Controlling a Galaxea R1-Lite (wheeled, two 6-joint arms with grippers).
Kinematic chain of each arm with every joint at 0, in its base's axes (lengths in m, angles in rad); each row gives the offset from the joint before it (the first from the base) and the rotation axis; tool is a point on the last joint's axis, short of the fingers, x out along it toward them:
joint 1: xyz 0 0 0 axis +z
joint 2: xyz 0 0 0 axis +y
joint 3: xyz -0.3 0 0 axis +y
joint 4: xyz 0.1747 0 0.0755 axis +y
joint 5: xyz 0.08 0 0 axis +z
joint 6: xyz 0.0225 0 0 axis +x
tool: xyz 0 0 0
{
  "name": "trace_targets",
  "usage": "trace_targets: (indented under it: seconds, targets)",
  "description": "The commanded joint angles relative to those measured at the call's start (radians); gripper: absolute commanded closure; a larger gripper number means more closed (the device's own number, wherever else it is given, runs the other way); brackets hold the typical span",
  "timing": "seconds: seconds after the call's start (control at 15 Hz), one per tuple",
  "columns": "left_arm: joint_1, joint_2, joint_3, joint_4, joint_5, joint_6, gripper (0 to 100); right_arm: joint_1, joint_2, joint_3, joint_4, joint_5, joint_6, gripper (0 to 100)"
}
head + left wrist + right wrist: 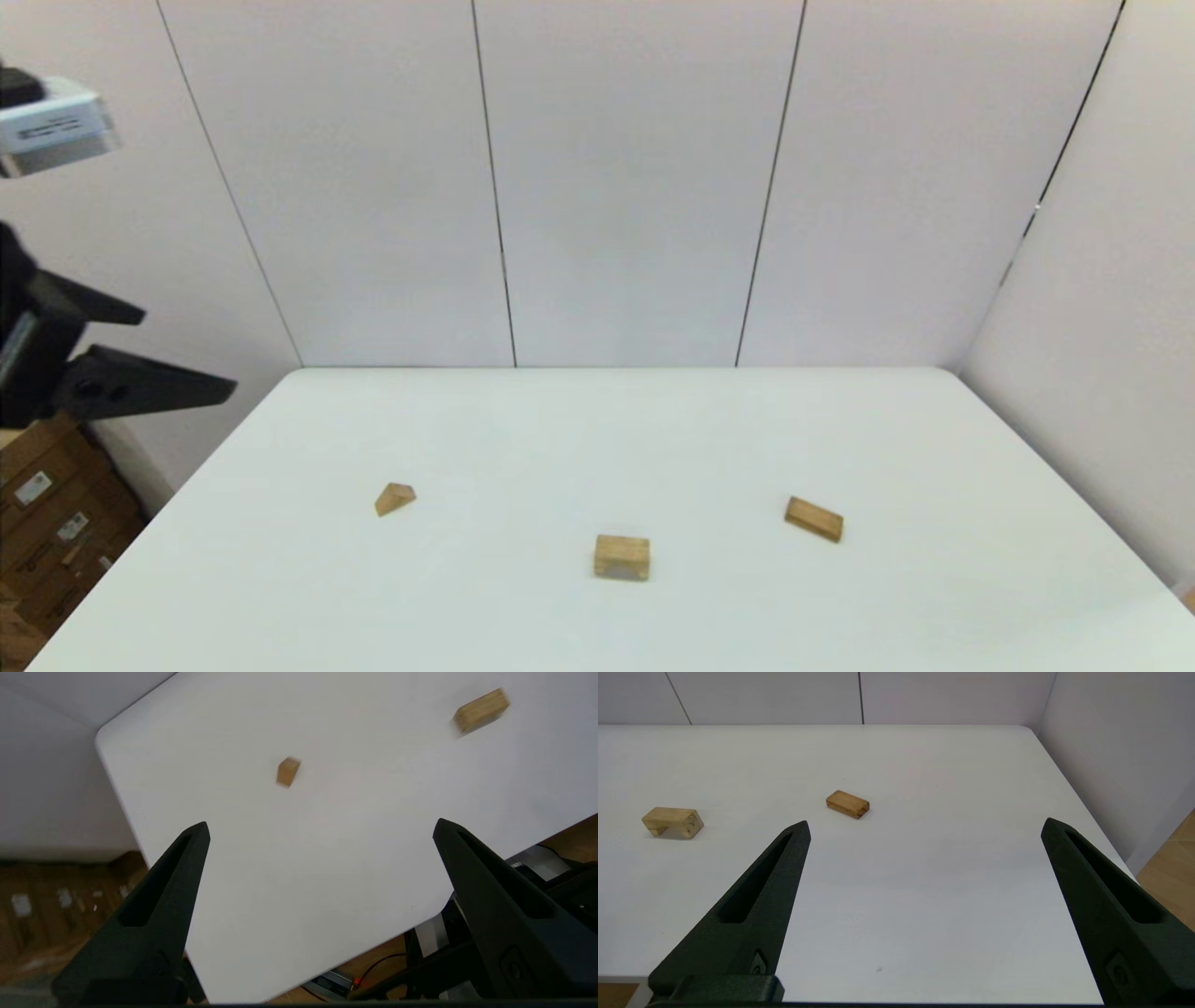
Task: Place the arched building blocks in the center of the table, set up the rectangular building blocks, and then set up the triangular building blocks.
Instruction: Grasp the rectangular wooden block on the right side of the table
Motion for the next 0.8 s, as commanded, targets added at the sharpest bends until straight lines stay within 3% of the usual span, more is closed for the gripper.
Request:
trace_targets:
  seconds: [0.07,0.4,0.8]
  targets:
    - [0.161,-0.457,0.362,-0.076,0.053,-0.006,0,0.0,-0.002,0.0,0.0,0.0,0.0,0]
    - [0.213,-0.839,0.781,-0.325,0.062,0.001,0,-0.001,-0.002,0.0,0.0,0.0,0.0,0]
    - [0.256,-1.024,0.974,-0.379,0.077,-0.01,0,0.0,-0.002,0.0,0.0,0.001,0.0,0]
